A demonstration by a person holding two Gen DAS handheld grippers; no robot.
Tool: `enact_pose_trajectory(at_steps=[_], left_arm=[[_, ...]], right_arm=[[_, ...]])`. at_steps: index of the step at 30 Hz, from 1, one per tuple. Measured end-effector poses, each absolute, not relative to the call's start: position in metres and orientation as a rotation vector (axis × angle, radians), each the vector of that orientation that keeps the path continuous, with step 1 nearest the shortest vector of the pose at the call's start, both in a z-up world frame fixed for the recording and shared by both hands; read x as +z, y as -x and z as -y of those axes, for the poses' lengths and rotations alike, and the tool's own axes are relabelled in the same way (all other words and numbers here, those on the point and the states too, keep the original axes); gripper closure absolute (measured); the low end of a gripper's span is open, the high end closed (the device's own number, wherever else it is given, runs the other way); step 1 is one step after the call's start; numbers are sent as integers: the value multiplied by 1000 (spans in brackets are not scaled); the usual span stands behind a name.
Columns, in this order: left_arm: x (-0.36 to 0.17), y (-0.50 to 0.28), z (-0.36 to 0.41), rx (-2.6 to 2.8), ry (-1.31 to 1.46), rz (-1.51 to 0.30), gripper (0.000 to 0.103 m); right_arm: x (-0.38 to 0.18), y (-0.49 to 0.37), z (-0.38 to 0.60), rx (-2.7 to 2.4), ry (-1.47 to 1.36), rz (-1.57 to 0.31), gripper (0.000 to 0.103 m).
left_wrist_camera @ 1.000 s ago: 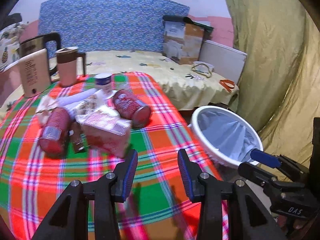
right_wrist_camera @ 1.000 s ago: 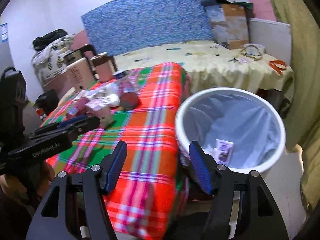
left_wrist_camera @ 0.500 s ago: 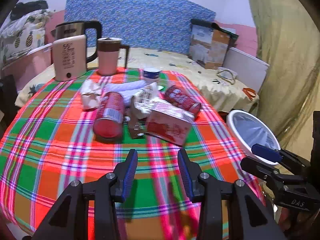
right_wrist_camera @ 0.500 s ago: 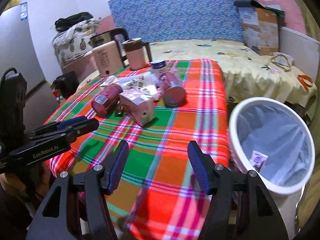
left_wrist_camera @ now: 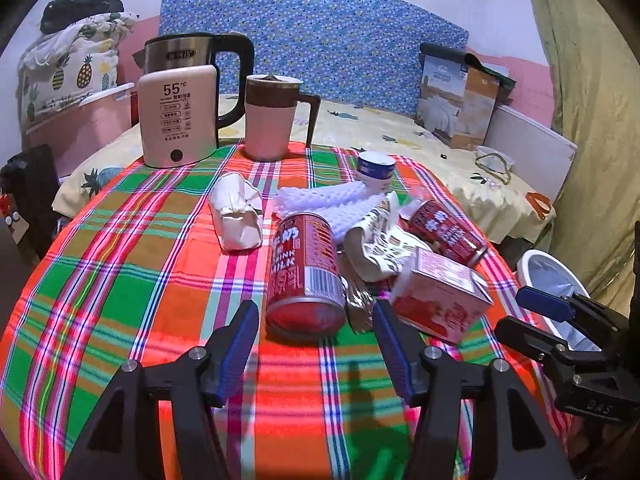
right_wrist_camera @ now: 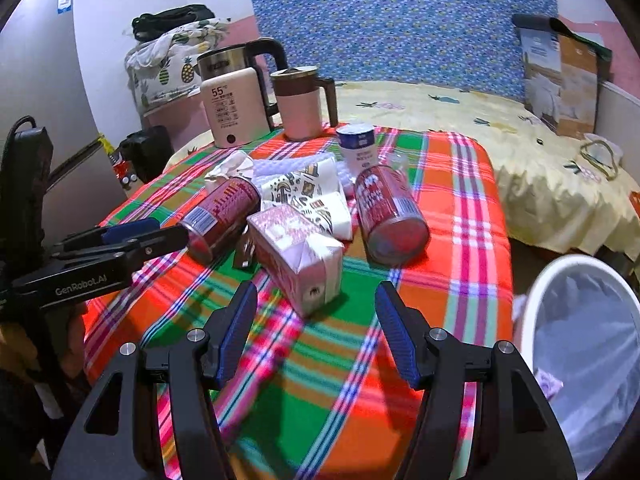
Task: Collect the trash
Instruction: 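Move both tools back over the plaid cloth toward the remaining trash, then grasp the red milk can with the left gripper while the right gripper grasps the pink carton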
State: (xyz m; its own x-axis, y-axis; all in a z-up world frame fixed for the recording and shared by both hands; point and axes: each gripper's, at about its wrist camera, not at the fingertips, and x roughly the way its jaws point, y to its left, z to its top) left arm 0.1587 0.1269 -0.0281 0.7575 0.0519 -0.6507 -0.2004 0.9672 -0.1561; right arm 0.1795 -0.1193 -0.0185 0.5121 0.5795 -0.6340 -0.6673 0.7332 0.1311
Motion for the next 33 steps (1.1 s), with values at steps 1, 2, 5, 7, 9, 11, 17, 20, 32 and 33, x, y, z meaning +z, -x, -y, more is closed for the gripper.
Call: enact_pose_trajectory(at_steps=[1, 2, 5, 7, 9, 11, 17, 20, 32, 33], left_arm=[[-29, -162, -128, 139, 221, -703, 44], [-32, -168, -130, 139, 222, -711, 44], [-36, -176, -132, 139, 227, -721, 44], [-38, -180, -134, 138, 226, -723, 44], [-41, -183, -135, 137, 227, -726, 44], [-44, -186, -137, 131, 238, -736, 44], [-48, -189, -139, 129, 265, -748, 50], [-49, -185, -137, 133, 261, -748, 50], [-46, -146, -125, 142, 243, -737, 51], [-46, -142, -123, 140, 240, -737, 51]], right_arm=[[-19, -182, 118, 756, 141, -711, 40], [-20, -184, 116, 762, 143, -712, 40], [-21, -188, 111, 784, 151, -710, 40], [-21, -190, 107, 793, 157, -712, 40], [-21, -191, 103, 810, 158, -714, 40], [-22, -191, 102, 824, 149, -723, 40], [-22, -189, 101, 838, 125, -739, 54], [-22, -186, 101, 831, 128, -745, 59], [-22, -166, 126, 759, 30, -770, 60], [-21, -164, 128, 757, 26, -769, 60]])
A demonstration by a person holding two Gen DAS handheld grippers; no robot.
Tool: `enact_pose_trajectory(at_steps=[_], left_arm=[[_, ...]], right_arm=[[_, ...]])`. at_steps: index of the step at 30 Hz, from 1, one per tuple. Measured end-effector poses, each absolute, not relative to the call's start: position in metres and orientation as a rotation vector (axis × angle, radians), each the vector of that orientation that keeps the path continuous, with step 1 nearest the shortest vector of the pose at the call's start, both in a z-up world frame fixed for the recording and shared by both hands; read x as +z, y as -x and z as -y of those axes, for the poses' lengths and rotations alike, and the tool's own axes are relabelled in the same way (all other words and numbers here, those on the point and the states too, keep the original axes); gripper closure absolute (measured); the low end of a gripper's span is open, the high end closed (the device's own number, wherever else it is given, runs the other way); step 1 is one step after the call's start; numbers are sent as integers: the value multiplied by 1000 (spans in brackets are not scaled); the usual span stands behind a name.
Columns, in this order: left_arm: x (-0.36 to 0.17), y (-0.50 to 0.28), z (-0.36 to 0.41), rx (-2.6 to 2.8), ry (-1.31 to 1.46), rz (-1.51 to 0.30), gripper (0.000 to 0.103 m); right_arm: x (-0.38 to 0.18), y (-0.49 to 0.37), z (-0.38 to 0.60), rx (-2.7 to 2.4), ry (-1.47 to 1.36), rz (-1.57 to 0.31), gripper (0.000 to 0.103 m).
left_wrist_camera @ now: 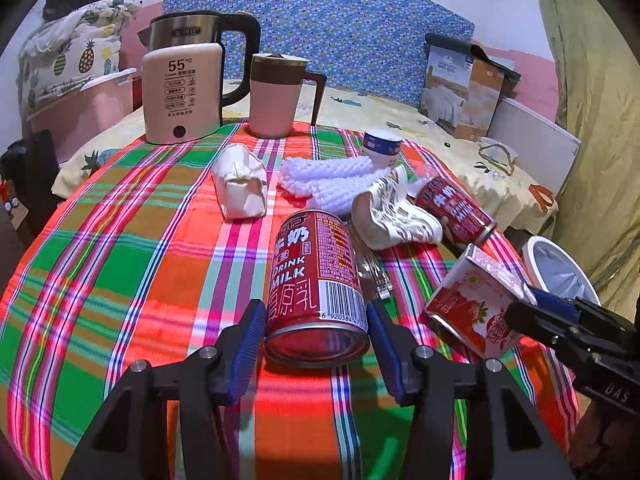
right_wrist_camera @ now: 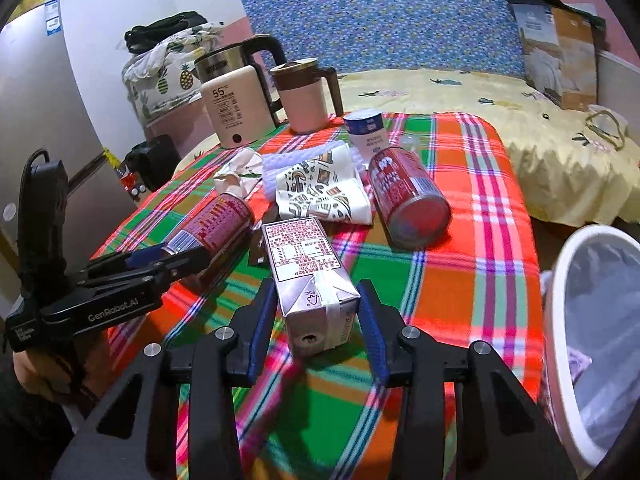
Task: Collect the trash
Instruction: 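Grasp the red milk can with the left gripper while the right gripper grasps the pink carton, then carry the can and carton over the bin and open both grippers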
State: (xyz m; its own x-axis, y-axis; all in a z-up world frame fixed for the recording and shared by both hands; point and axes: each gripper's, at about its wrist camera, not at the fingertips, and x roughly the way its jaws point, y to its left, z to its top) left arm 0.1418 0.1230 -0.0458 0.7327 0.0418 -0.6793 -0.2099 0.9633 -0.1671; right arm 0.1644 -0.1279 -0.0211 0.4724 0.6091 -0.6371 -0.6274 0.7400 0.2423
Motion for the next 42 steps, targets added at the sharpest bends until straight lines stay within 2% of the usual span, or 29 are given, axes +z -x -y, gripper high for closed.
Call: enact_pose_trajectory(at_steps=[20, 42], left_arm=[[-17, -113, -76, 38, 217, -698, 51], [5, -160, 47, -227, 105, -689, 51]], right_arm=[[-11, -153, 176, 659, -53, -715, 60], [-4, -157, 269, 394, -112, -663, 60]])
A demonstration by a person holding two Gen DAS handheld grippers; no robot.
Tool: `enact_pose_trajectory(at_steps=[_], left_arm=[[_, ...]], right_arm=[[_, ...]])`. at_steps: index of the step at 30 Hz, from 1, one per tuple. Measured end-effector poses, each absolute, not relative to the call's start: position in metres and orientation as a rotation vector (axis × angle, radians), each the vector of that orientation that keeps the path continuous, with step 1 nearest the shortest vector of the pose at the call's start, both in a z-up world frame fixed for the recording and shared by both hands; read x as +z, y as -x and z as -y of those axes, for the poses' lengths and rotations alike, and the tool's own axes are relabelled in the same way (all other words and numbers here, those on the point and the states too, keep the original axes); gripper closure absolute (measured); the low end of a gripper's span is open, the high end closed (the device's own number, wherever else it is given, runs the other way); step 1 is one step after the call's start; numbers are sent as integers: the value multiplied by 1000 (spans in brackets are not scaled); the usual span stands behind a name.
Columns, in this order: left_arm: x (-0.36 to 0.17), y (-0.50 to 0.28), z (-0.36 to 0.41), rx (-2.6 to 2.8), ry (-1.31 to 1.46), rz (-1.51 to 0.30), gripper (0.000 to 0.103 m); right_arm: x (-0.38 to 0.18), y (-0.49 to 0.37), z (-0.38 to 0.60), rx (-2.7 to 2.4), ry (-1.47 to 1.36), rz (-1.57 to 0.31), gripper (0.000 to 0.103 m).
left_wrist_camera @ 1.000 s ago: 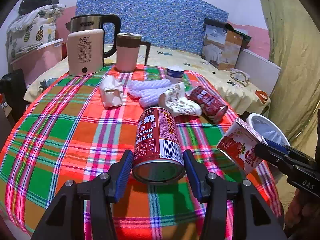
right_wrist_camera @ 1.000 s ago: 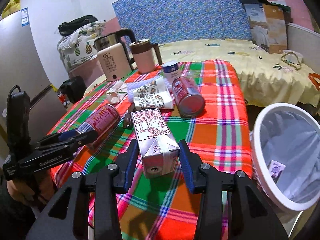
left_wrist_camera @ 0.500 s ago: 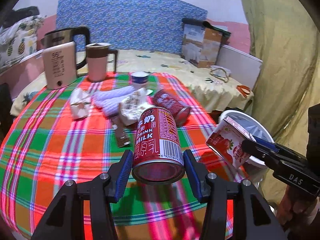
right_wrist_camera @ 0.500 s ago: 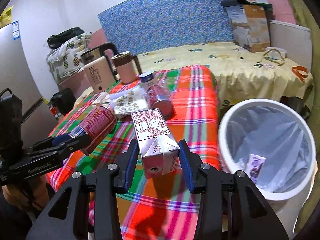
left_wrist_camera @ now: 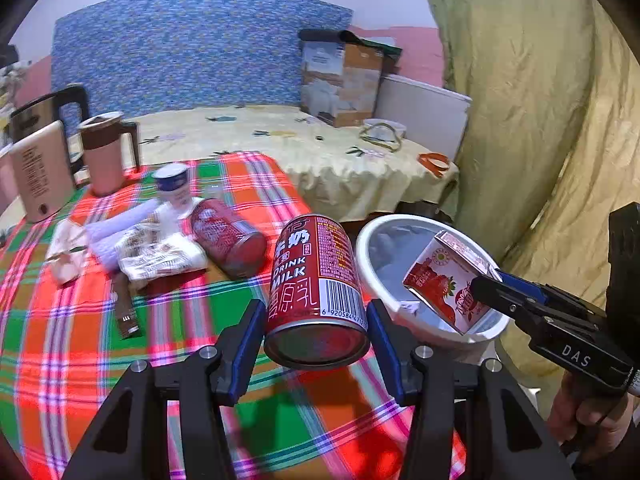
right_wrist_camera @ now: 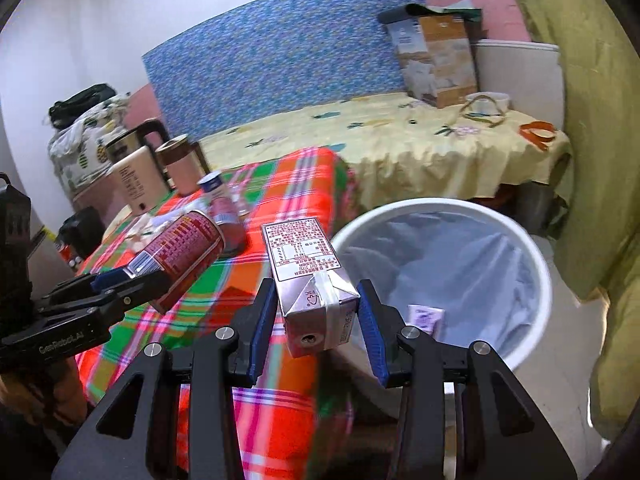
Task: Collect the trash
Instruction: 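Carry the can and carton over the bin and open both grippers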
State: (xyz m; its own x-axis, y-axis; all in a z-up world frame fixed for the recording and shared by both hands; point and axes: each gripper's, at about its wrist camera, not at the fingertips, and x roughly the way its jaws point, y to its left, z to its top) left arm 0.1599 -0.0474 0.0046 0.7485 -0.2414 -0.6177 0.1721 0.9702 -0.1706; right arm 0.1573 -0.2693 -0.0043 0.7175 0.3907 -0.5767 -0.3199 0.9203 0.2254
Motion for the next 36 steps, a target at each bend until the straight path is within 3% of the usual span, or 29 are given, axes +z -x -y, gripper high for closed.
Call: enact_pose_trajectory(at_steps=[19, 36], left_arm=[[-9, -204, 124, -387, 37, -723, 51], [-30, -233, 143, -450, 18, -776, 50]], right_arm=[[-22, -170, 318, 259, -145, -705, 60], [-36, -182, 328, 202, -138, -787, 60]])
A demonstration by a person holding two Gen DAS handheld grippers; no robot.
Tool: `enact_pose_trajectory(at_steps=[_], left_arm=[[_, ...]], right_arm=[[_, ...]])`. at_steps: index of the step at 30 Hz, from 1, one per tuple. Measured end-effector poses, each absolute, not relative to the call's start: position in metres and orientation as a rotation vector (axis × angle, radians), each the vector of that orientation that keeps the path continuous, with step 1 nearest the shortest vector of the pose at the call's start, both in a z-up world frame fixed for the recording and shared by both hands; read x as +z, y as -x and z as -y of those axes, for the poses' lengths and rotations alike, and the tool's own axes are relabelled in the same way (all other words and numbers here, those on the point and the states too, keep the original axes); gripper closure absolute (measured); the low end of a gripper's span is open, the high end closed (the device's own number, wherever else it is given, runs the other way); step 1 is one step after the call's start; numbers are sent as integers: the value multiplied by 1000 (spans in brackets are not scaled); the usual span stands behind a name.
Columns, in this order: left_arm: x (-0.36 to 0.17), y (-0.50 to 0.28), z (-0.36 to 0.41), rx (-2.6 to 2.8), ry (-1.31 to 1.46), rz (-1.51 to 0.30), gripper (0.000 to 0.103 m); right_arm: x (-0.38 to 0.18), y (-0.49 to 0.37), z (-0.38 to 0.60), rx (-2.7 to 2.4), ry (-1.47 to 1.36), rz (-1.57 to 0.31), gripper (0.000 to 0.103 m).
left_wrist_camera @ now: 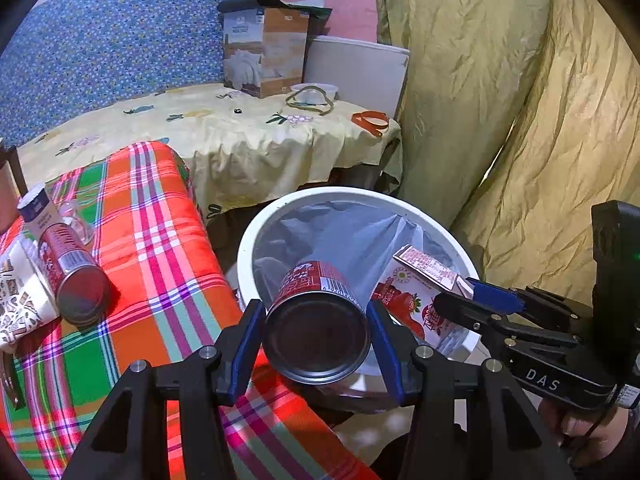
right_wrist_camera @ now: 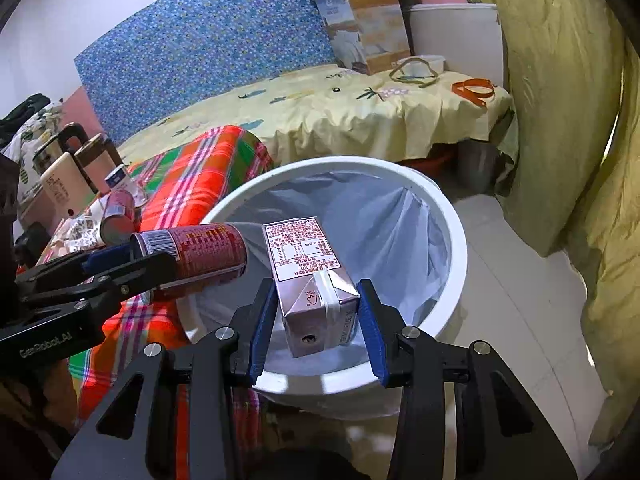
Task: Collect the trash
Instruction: 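Carry the can and carton over the bin and open both grippers, then move both tools back over the plaid cloth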
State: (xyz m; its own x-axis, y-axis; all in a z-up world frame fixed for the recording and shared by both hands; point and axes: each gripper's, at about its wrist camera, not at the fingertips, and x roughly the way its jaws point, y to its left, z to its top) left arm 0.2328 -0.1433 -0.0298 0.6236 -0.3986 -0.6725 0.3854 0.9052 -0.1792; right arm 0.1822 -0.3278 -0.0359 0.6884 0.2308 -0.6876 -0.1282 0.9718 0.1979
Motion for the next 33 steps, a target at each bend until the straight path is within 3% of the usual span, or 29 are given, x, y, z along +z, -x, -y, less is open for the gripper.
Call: enact_pose_trajectory(at_steps=[16, 33], left_arm=[[-28, -235, 137, -469, 70, -796, 50], [-7, -176, 74, -288, 81, -701, 50]], right_arm=[[-37, -182, 333, 178, -163, -824, 59], [-9, -158, 283, 346, -114, -735, 59]])
